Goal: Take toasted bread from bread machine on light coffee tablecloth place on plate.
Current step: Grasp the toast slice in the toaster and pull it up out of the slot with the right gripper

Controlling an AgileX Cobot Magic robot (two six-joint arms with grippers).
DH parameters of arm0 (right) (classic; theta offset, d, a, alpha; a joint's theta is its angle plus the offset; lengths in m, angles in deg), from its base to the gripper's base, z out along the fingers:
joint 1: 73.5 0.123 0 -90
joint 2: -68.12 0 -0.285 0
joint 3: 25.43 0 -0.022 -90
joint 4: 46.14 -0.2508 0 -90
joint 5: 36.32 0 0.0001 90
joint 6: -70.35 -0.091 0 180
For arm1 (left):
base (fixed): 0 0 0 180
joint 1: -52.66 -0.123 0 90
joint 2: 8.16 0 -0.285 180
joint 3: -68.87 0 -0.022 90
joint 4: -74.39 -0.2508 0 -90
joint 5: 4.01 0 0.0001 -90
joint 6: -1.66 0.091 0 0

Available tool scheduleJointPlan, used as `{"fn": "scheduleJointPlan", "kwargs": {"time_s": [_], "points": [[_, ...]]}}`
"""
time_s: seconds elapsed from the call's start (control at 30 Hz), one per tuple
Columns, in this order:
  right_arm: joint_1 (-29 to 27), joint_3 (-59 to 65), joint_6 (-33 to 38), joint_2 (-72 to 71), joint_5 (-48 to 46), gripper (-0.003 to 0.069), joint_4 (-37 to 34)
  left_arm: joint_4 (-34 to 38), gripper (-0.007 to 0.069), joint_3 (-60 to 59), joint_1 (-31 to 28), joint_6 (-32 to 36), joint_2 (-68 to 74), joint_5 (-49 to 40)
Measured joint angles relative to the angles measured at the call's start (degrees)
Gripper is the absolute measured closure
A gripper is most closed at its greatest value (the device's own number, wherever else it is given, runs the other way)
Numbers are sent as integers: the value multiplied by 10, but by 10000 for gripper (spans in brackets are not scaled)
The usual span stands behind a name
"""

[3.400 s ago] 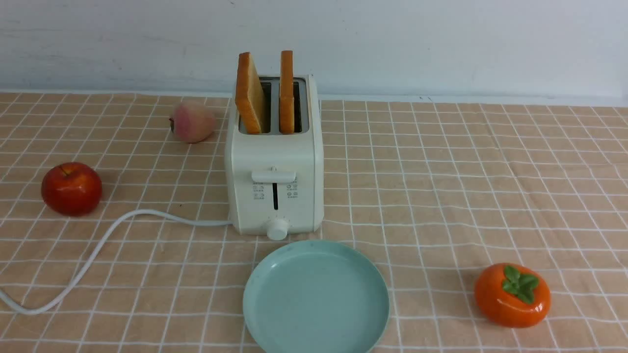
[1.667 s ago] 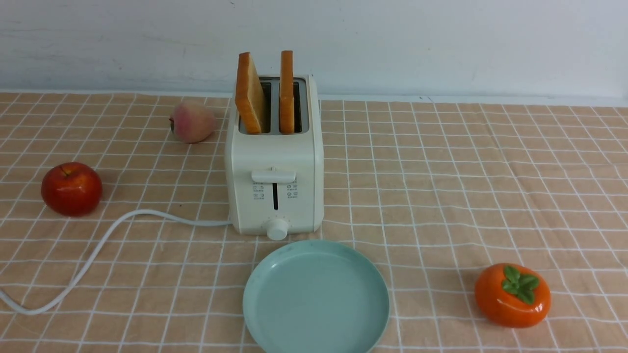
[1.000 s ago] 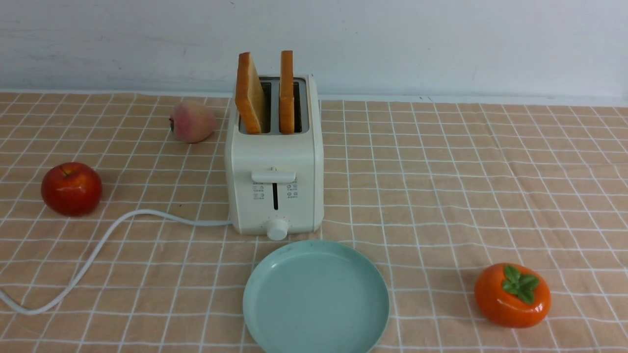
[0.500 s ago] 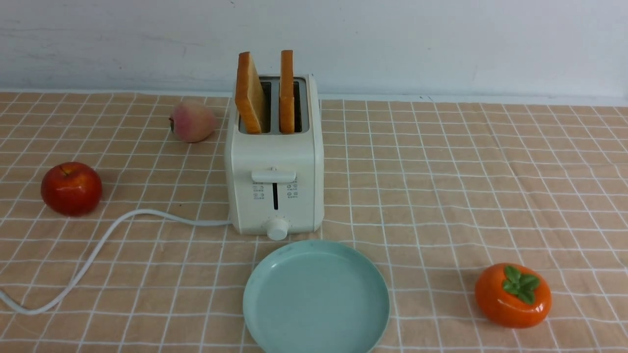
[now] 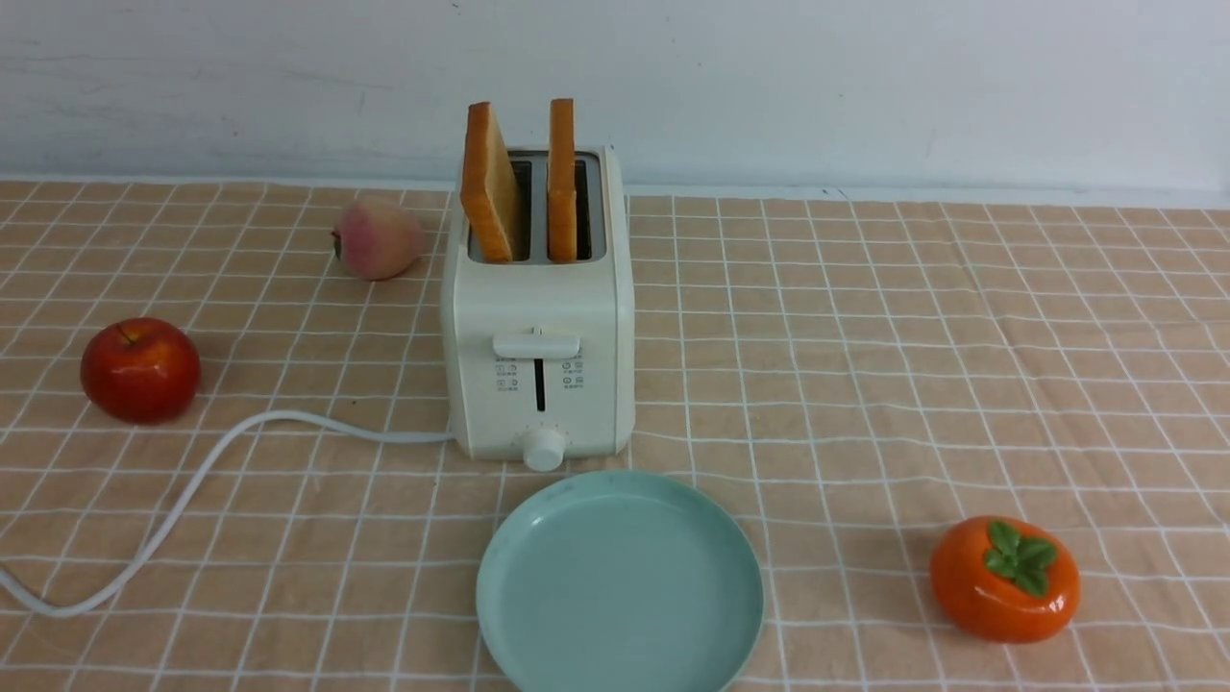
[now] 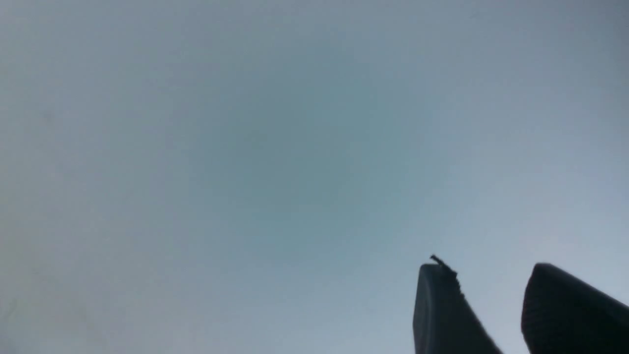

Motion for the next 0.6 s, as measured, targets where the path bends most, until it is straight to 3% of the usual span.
{"fn": "scheduleJointPlan", "kwargs": {"time_s": [0.13, 0.27, 0.37, 0.53, 0.6], "points": [[0, -179, 11, 107, -112, 419, 12, -8, 384, 162, 0, 87, 62, -45], [0, -314, 11, 200, -243, 419, 37, -9, 384, 295, 0, 191, 151, -147], [0, -444, 0, 310, -406, 419, 43, 0, 384, 420, 0, 275, 257, -309], [0, -488, -2, 376, -499, 419, 56, -16, 384, 492, 0, 276, 347, -440], [0, -489, -2, 406, -520, 419, 78, -58, 384, 517, 0, 236, 398, -505]]}}
